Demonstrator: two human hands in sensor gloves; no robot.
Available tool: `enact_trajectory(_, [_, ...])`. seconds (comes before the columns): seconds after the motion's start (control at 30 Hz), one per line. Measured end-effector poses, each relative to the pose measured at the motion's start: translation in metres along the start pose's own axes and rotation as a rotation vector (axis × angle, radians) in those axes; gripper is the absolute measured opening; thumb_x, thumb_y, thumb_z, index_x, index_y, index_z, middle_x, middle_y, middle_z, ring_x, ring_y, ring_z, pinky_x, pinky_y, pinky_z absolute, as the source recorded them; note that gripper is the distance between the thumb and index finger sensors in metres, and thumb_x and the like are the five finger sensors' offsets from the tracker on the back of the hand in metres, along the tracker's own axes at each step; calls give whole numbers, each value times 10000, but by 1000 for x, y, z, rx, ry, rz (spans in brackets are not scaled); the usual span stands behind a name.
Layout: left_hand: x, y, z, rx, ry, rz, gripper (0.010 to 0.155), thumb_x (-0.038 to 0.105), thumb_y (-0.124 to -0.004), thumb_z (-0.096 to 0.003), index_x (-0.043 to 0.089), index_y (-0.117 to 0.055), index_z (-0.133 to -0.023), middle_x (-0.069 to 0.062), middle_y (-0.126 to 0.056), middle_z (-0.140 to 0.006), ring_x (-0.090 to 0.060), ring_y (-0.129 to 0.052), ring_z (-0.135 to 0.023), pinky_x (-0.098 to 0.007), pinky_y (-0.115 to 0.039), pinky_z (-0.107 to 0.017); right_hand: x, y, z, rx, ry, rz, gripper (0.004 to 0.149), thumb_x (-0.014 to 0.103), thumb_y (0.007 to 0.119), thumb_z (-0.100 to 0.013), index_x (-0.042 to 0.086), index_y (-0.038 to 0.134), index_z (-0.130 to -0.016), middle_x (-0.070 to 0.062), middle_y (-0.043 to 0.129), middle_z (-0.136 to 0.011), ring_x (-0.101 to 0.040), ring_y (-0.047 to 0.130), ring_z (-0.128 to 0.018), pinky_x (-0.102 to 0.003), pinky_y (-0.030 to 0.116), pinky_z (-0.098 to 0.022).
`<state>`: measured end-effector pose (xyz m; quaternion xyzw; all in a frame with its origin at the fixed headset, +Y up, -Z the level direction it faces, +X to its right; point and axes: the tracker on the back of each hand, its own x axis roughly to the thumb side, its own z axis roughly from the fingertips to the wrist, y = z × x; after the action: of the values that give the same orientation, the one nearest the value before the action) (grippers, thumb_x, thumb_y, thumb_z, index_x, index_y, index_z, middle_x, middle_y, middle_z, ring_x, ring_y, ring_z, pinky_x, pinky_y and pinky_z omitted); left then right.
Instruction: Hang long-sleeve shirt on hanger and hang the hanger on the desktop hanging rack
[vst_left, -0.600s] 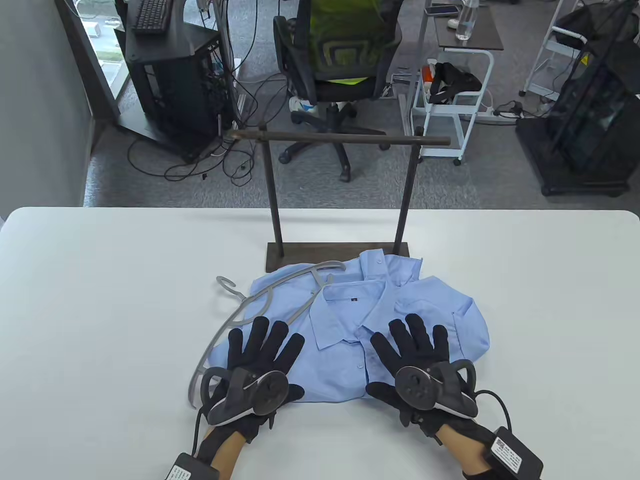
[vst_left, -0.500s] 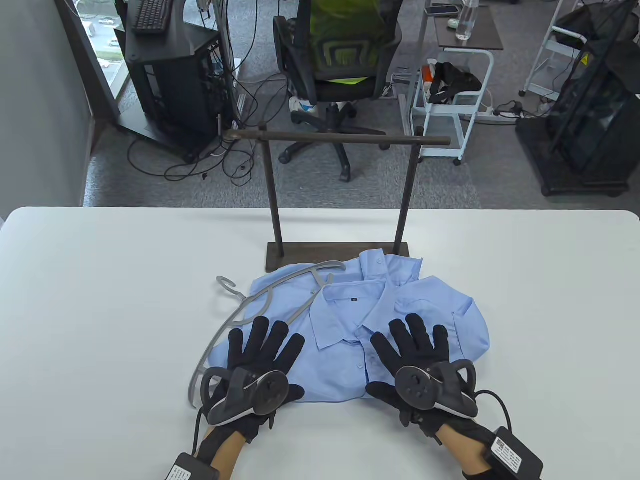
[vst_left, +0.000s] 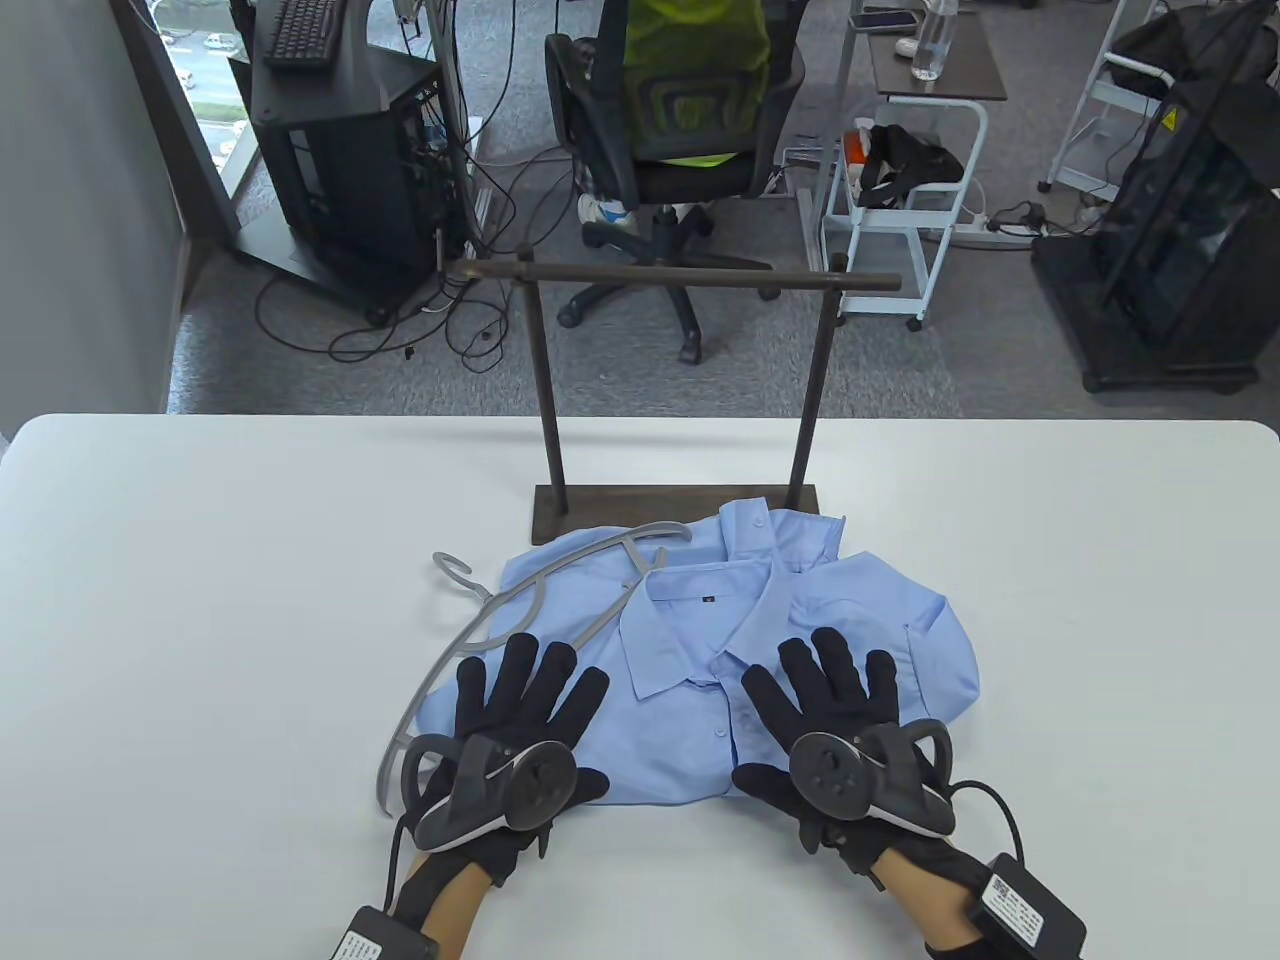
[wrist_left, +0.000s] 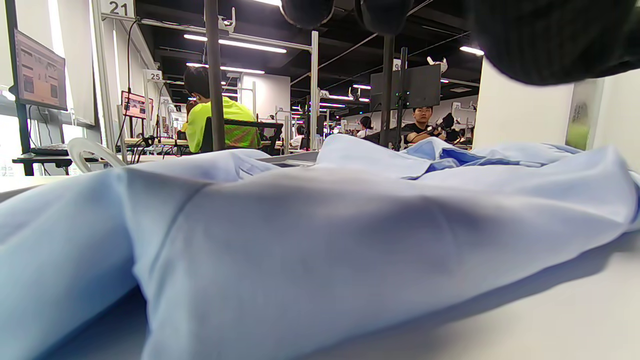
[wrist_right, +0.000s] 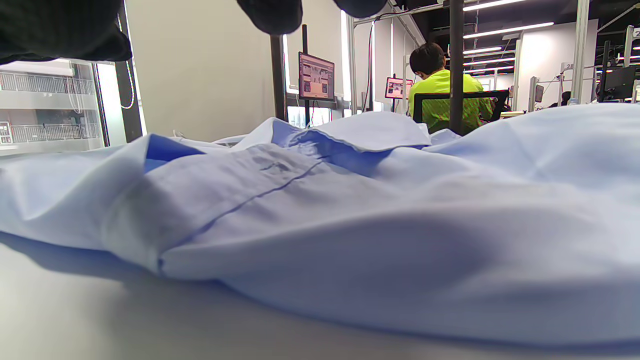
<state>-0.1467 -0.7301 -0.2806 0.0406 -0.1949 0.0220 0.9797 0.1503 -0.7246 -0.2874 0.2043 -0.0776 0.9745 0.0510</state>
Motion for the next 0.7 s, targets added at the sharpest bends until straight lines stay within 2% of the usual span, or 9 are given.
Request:
enact_trajectory(0.3, [-2,1,0,18,10,3,893,675,-748,-327,352,-481,-1115,-39,-378,-1212,-388,-317,-1156,-677,-277,-734,0,0,0,-5,3,9,867,753,701,-344,329,542,-1084,-142,382,-1131,-469,299,-1063,-789,283,-688])
enact_trajectory(0.7, [-16,11,4,66,63,27,850,656,-759,-341,341,-532,-1097,-53,-461,-1186,-381,-496,-1130,-679,-407,-737,0,-1,0,-12,12,9,865,749,701,-349,326,540,-1085,-144,379,-1130,-469,297,-1062,-787,290,-688])
